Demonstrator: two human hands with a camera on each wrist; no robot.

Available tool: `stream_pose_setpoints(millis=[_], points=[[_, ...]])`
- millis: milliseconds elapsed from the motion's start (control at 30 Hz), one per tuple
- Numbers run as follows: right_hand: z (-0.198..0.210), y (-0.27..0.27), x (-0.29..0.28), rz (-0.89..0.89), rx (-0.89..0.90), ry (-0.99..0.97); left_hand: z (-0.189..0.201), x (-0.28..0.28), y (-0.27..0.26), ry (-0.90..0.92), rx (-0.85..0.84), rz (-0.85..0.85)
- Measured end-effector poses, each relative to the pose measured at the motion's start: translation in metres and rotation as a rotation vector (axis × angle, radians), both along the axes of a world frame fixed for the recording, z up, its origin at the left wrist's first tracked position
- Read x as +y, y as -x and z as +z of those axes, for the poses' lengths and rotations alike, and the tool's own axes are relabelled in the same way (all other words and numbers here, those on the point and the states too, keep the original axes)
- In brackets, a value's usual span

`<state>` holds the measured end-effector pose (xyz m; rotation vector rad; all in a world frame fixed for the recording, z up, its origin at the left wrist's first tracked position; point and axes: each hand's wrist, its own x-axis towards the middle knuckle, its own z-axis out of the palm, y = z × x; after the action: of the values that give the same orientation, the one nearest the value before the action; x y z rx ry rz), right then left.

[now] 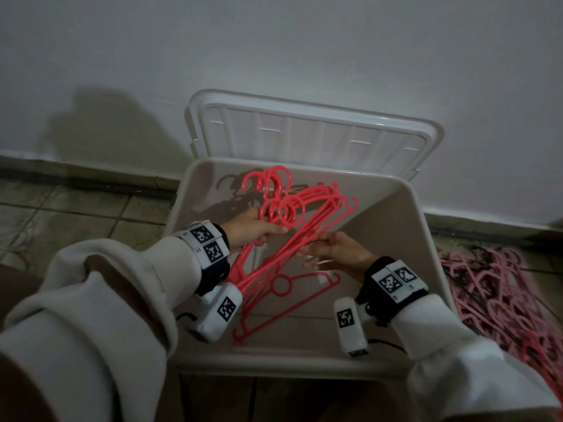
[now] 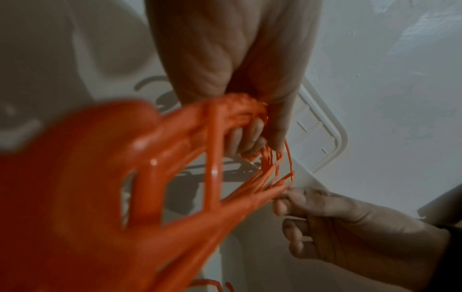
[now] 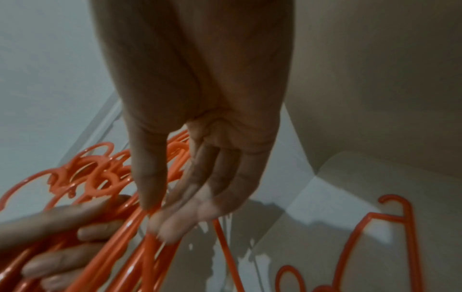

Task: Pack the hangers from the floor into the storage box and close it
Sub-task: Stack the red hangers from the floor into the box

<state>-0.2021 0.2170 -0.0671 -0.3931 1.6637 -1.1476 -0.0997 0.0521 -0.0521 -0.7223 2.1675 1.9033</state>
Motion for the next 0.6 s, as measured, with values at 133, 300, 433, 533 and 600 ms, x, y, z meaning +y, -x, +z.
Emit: stream_pose_setpoints(millis=[133,300,433,533,600], points=[[-0.006,0.002,-0.005,0.004,0.162,-0.078,-0.001,0.000,0.000,-0.039,-0.012,-0.017],[-0.011,0.000,-0.006,-0.104,-0.063,0.069,0.004,-0.002,-0.004,-0.010,0.015,-0.075],[-0.013,-0.004,-0.008,-0.049,-0.052,0.096,-0.001,-0.003,-0.006,-0.016,-0.008,-0.004],[-0.017,-0.002,-0.013,-0.031,0.065,0.009,-0.008,-0.003,-0.005,-0.038,-0.030,0.013],[-0.021,0.002,-0.015,-0.095,0.109,-0.052,-0.009,-0.004,-0.006,-0.075,-0.039,0.007]])
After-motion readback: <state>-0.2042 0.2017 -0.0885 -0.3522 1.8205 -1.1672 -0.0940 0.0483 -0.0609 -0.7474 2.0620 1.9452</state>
